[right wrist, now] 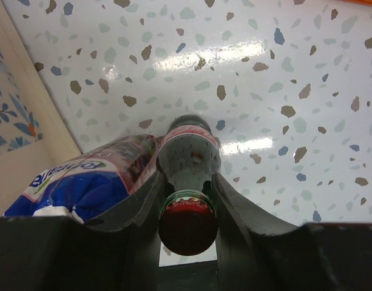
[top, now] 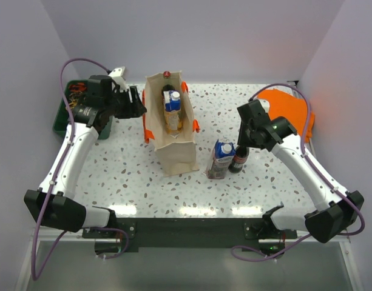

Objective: Place the beverage into the canvas bag

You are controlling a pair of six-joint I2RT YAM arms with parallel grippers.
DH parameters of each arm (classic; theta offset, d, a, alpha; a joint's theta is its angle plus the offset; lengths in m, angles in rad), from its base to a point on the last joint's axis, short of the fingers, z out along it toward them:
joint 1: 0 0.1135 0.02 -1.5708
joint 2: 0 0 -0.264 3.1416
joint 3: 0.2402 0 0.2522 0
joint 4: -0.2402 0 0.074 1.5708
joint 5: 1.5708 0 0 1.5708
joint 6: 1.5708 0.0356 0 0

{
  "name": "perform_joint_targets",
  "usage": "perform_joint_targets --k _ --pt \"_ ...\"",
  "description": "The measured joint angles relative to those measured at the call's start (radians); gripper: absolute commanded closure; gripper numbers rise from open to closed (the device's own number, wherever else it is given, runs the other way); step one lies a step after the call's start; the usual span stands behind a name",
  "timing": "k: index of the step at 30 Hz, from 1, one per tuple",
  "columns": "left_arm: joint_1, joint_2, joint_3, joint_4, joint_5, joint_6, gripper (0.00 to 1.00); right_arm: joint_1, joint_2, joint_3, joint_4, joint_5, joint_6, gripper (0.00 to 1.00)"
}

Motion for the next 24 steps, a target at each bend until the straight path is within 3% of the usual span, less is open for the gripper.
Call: perform_joint_targets --k 24 --pt "0.0 0.0 -0.004 0.013 0.003 0.0 0.37 0.0 0.086 0.282 -0.126 0.03 -0.085 1.0"
